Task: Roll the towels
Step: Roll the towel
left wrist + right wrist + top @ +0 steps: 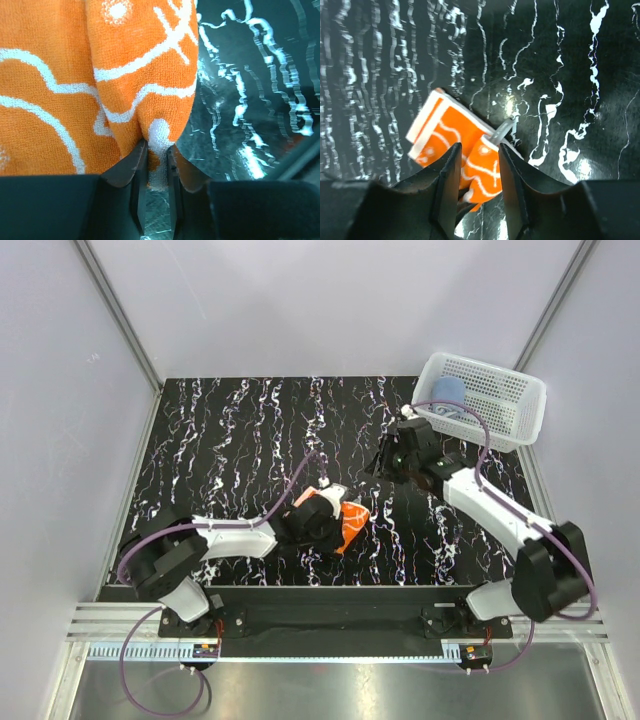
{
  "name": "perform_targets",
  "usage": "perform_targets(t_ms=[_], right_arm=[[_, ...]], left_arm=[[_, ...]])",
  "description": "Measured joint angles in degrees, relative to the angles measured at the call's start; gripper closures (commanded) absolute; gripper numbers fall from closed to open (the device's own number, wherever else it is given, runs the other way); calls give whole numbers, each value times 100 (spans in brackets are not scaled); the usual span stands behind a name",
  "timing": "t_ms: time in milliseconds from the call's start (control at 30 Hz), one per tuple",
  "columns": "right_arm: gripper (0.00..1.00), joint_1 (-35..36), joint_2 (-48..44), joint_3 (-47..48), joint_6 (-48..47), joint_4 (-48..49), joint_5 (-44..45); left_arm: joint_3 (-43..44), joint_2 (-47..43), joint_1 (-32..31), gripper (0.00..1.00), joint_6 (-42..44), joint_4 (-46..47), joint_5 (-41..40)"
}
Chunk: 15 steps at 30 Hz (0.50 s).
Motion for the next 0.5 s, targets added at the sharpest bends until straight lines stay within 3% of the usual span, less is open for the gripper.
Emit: perform_targets(t_ms=[267,500], right_arm=[[54,0,-979,-1064,424,66,-197],[48,4,-1276,-2264,866,927,-1049]], left_arm=[[-656,-83,831,100,-697,1078,1633],[-879,-83,1517,100,-1394,1325,2743]])
